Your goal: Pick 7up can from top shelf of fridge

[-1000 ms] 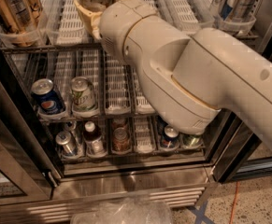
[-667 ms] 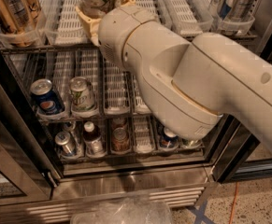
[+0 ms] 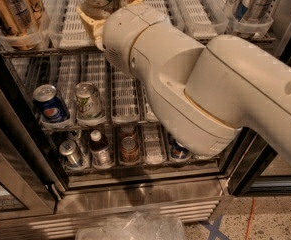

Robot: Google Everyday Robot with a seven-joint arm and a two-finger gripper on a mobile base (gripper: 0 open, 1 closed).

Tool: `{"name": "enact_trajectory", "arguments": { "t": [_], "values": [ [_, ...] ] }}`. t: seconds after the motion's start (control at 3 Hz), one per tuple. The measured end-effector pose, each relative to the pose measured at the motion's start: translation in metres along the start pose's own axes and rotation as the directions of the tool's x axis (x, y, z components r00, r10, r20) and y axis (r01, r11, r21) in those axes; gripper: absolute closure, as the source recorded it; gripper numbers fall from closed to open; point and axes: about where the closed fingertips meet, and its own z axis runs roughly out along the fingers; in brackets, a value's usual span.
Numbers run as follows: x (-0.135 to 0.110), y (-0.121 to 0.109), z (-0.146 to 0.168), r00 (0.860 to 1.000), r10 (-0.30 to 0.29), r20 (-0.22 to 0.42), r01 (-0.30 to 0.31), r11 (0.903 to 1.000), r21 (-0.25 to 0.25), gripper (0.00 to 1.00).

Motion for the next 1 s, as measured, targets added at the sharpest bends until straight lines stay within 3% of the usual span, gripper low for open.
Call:
{"name": "enact_trajectory", "arguments": {
  "t": [0.33,1.0],
  "values": [
    [0.007,0.008,-0.018,0.999,0.007,-0.037,-0.006,0.9998,0.021,1.00],
    [0.010,0.018,-0.029,0.999,0.020,-0.037,-0.020,0.9996,0.020,1.00]
  ]
}}
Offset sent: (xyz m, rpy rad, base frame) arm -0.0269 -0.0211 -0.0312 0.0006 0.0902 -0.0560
